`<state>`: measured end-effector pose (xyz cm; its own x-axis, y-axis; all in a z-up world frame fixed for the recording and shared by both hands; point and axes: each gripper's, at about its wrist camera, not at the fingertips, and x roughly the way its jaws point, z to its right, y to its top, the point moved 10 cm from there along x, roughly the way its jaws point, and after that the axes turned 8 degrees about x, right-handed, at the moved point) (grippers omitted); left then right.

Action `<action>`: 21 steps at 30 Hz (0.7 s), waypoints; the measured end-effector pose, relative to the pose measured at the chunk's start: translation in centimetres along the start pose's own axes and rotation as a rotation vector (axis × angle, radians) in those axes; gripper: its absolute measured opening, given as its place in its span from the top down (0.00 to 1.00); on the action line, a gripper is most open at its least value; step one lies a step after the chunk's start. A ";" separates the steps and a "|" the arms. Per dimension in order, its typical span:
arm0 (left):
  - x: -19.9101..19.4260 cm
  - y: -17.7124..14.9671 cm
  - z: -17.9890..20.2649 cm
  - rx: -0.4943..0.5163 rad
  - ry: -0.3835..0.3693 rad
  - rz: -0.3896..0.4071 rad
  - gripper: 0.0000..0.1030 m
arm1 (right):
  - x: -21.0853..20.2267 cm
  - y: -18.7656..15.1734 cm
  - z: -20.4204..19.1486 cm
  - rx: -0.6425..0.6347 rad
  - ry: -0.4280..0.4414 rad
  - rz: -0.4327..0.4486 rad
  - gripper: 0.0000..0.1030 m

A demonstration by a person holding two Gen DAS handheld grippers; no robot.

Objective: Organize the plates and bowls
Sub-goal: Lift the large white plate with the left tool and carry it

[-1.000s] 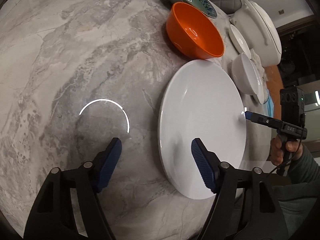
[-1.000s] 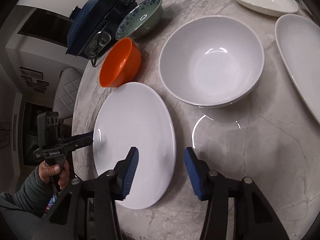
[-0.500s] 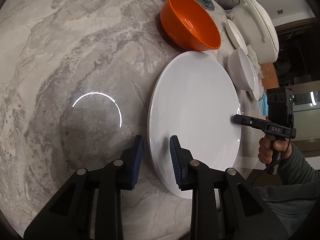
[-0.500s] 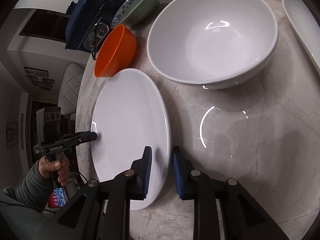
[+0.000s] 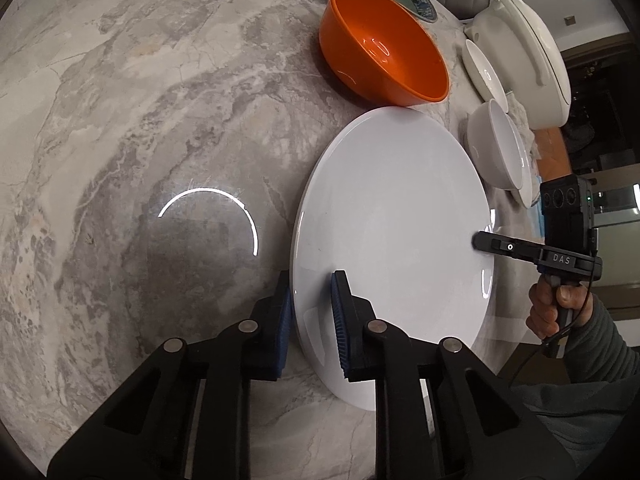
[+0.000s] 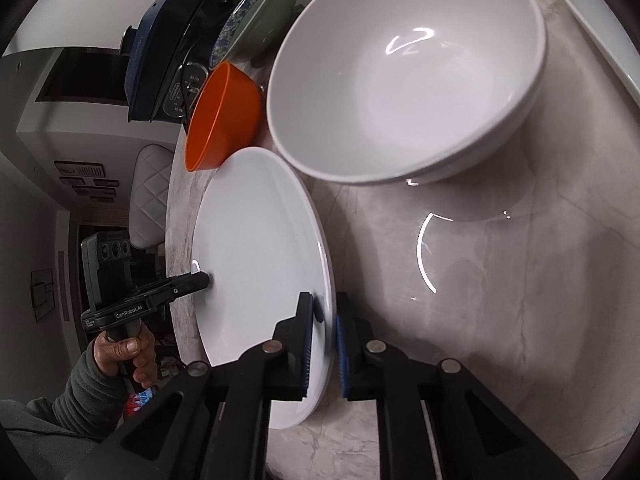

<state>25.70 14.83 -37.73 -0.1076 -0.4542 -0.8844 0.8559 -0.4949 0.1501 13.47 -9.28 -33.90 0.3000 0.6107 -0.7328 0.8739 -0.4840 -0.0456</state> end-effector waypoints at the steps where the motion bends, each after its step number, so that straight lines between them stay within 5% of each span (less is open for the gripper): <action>1: 0.0 0.0 0.1 -0.002 0.008 0.002 0.84 | 0.0 0.0 -0.1 -0.004 -0.008 0.000 0.88; 11: -0.9 -1.7 1.9 -0.050 0.003 0.028 0.83 | -1.3 -1.1 -1.7 -0.032 -0.035 0.036 0.87; 21: -2.6 -3.8 9.1 -0.027 -0.019 0.035 0.84 | -6.2 -5.4 -1.5 0.018 -0.038 0.071 0.87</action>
<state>18.14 11.11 -32.00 -0.0866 -0.4847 -0.8704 0.8726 -0.4584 0.1685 7.48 -9.54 -28.12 0.3463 0.5499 -0.7601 0.8437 -0.5368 -0.0041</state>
